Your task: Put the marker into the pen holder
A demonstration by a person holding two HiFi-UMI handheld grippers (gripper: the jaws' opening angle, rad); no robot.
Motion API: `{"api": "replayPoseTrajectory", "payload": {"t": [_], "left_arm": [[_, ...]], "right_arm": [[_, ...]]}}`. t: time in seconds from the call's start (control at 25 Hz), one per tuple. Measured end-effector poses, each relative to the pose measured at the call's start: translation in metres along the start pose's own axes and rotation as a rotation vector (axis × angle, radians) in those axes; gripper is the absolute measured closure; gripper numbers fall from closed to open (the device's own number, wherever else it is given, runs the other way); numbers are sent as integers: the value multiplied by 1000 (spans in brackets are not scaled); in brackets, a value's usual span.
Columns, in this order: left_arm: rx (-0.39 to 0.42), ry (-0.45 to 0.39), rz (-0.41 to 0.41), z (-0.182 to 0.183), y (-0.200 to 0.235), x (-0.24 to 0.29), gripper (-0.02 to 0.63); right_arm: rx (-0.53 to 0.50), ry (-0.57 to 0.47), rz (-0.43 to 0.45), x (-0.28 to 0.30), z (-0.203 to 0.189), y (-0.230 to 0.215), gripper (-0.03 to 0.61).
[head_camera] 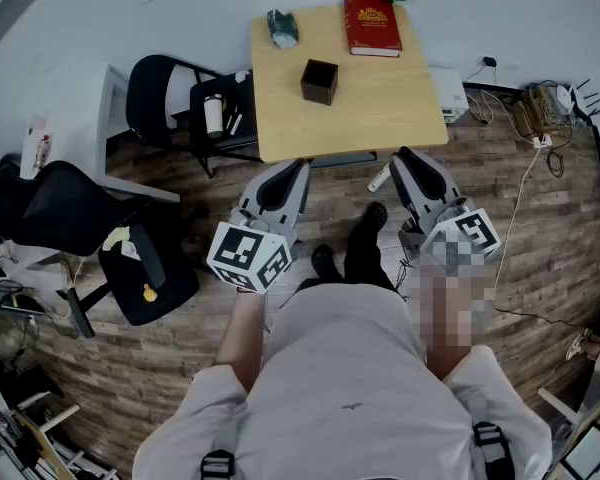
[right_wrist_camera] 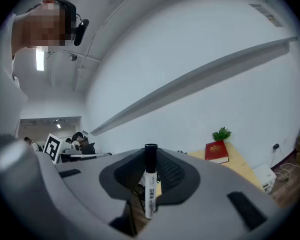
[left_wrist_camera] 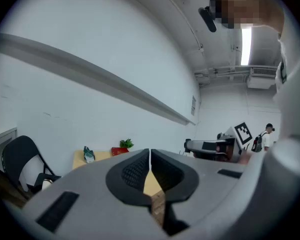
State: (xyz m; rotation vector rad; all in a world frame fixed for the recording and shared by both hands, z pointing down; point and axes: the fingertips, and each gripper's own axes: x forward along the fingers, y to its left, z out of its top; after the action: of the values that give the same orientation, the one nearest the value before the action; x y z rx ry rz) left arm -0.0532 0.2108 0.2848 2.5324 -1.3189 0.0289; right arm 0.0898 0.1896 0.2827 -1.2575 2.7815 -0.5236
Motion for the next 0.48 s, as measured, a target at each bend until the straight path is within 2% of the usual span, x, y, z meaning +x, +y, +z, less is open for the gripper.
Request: {"api": "replayPoseTrajectory", "payload": {"t": [0.48], "left_arm": [[-12, 6, 5, 1, 9, 4, 600]], "right_arm": [[-21, 18, -27, 1, -1, -3, 512]]}}
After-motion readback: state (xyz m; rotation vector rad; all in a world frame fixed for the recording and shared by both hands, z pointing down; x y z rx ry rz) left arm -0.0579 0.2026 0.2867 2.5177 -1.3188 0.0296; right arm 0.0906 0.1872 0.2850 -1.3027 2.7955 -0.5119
